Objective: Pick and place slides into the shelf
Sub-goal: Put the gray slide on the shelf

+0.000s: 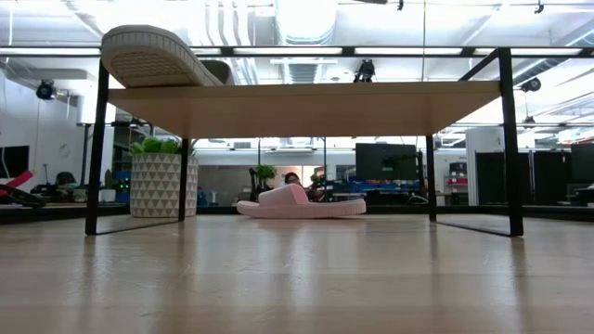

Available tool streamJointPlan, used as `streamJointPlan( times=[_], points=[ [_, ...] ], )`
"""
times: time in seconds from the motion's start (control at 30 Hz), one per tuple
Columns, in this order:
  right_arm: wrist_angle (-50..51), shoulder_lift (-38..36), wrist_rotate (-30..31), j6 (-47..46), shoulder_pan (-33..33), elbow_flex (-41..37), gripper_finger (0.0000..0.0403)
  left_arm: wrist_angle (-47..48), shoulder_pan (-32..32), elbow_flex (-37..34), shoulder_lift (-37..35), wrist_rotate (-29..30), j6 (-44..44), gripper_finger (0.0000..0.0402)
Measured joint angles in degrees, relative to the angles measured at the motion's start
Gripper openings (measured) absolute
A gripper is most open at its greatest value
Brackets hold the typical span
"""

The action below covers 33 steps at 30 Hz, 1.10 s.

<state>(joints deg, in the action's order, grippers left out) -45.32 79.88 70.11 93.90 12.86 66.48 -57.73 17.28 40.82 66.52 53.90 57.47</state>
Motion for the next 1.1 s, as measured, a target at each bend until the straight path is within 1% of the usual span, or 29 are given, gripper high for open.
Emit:
streamJointPlan(
  times=[0.1,0.27,0.33,0.43,0.53,0.6,0.7,0.9,0.97,1.0,1.1],
  points=[
    [0.31,-0.49,-3.82,-7.74,0.00,0.00,0.0010,0.20,0.07,0.00,-1.30,0.21,-2.84,0.0202],
    [5.44,-1.65,-7.80,-19.99,0.15,0.60,0.0010,0.39,0.11,-0.20,-2.09,0.96,-2.96,0.0202],
    [9.70,-1.98,-8.63,-25.37,0.15,0.80,0.0010,0.57,0.11,-0.23,-2.15,2.48,-2.05,0.0202],
    [19.49,-2.66,-9.47,-33.87,0.13,1.90,0.0010,0.53,0.16,-0.24,-2.11,4.55,-1.13,0.0202],
    [29.35,-3.59,-12.95,-42.94,0.03,3.53,0.0010,0.98,0.13,-0.28,-2.11,5.10,-1.11,0.0202],
    [33.96,-3.99,-15.15,-47.73,-0.15,4.78,0.0010,1.32,0.16,-0.30,-2.10,5.12,-1.11,0.0202],
    [37.55,-4.12,-15.46,-50.98,-0.24,6.39,0.0010,1.31,0.16,-0.31,-2.09,5.48,-1.06,0.0202],
    [44.30,-4.21,-16.19,-55.01,-0.25,7.87,0.0010,1.31,0.31,-0.31,-2.14,9.44,1.10,0.0202],
    [46.80,-4.20,-16.72,-56.41,-0.26,7.98,0.0010,1.31,0.48,-0.31,-2.14,9.72,1.43,0.0202],
    [47.58,-4.20,-17.20,-56.92,-0.26,7.98,0.0010,1.31,0.60,-0.31,-2.14,9.74,1.44,0.0202],
    [50.46,-4.20,-21.18,-58.99,-0.26,8.02,0.0010,1.29,1.02,-0.31,-2.14,9.89,1.45,0.0202]
  ],
)
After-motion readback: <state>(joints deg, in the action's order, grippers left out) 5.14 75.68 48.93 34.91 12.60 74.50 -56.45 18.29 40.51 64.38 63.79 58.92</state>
